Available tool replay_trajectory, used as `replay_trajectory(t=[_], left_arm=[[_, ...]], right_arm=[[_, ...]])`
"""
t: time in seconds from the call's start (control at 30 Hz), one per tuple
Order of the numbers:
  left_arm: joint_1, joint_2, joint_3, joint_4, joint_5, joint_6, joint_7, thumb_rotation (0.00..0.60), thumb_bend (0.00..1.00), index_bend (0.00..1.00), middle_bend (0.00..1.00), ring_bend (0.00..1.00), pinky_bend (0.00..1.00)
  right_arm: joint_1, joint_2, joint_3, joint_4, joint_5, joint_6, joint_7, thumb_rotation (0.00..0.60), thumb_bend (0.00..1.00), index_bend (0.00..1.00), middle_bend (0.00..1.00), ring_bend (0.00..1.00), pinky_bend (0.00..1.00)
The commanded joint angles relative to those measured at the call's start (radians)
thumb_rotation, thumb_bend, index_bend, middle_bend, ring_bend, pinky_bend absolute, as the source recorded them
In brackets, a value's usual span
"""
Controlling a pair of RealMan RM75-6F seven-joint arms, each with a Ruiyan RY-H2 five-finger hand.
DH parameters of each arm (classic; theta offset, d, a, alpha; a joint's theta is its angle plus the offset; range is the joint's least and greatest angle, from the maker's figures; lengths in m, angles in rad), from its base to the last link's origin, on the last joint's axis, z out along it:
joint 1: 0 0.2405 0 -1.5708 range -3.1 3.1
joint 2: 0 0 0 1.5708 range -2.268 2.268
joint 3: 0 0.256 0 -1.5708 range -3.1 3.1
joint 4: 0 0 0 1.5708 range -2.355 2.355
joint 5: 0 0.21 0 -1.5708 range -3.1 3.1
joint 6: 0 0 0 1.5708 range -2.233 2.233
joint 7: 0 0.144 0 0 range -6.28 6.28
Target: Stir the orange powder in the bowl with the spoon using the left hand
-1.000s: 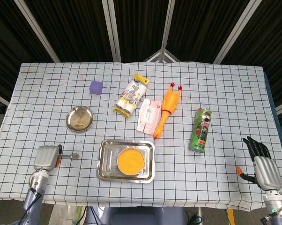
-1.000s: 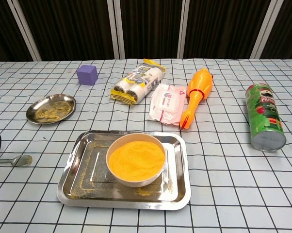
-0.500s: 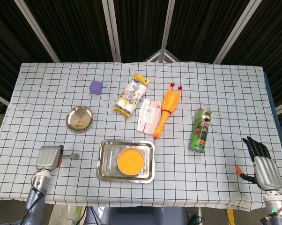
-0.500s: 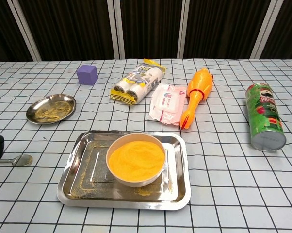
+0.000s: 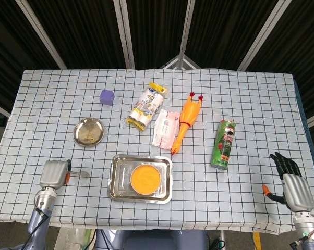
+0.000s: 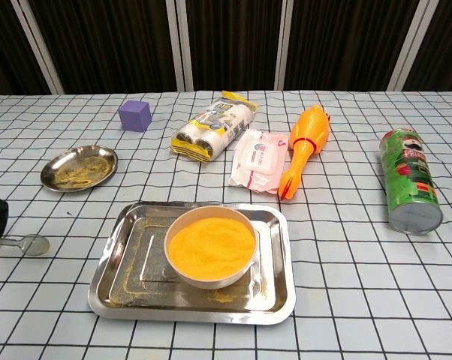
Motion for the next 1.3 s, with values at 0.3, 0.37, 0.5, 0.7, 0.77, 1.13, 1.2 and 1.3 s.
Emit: replay_trajectory(t=[0.3,0.37,0.5,0.7,0.77,1.13,1.2,1.3], left_arm=[[-0.045,0.048,-0.033,-0.151,0.032,0.030,0.070,0.600,0.55,0.55,1.00,1.00,0.96],[-0.063,0.049,-0.045,-0.192,0.034,0.033,0.103,0.600,0.55,0.55,1.00,1.00,0.96],[-0.103,0.039,-0.072,-0.268,0.023,0.035,0.176,0.600,0.55,0.55,1.00,1.00,0.96],[-0.175,-0.021,-0.108,-0.348,-0.042,0.029,0.317,0.600,0.55,0.55,1.00,1.00,0.96],[-0.195,-0.047,-0.115,-0.364,-0.064,0.026,0.353,0.600,0.55,0.55,1.00,1.00,0.96],[-0.306,-0.234,-0.123,-0.341,-0.181,0.066,0.554,0.600,0.55,0.54,1.00,0.99,0.96],[-0.319,-0.259,-0.122,-0.330,-0.193,0.073,0.568,0.600,0.55,0.54,1.00,0.99,0.96],[-0.335,-0.291,-0.121,-0.311,-0.208,0.081,0.580,0.600,0.55,0.53,1.00,0.98,0.96]], right_arm=[[0.000,0.001,0.000,-0.002,0.000,0.000,0.000,0.600,0.37,0.00,0.00,0.00,0.00],[0.000,0.001,0.000,-0.003,0.001,0.000,0.000,0.600,0.37,0.00,0.00,0.00,0.00],[0.000,0.002,0.001,-0.003,0.003,0.000,0.002,0.600,0.37,0.00,0.00,0.00,0.00],[0.001,0.002,0.004,-0.001,0.009,-0.004,0.009,0.600,0.37,0.00,0.00,0.00,0.00],[0.001,0.002,0.005,-0.001,0.013,-0.005,0.011,0.600,0.37,0.00,0.00,0.00,0.00],[0.003,0.005,0.012,0.001,0.030,-0.015,0.028,0.600,0.37,0.00,0.00,0.00,0.00],[0.003,0.005,0.013,0.001,0.032,-0.016,0.031,0.600,0.37,0.00,0.00,0.00,0.00],[0.004,0.006,0.013,0.000,0.033,-0.018,0.033,0.600,0.37,0.00,0.00,0.00,0.00]])
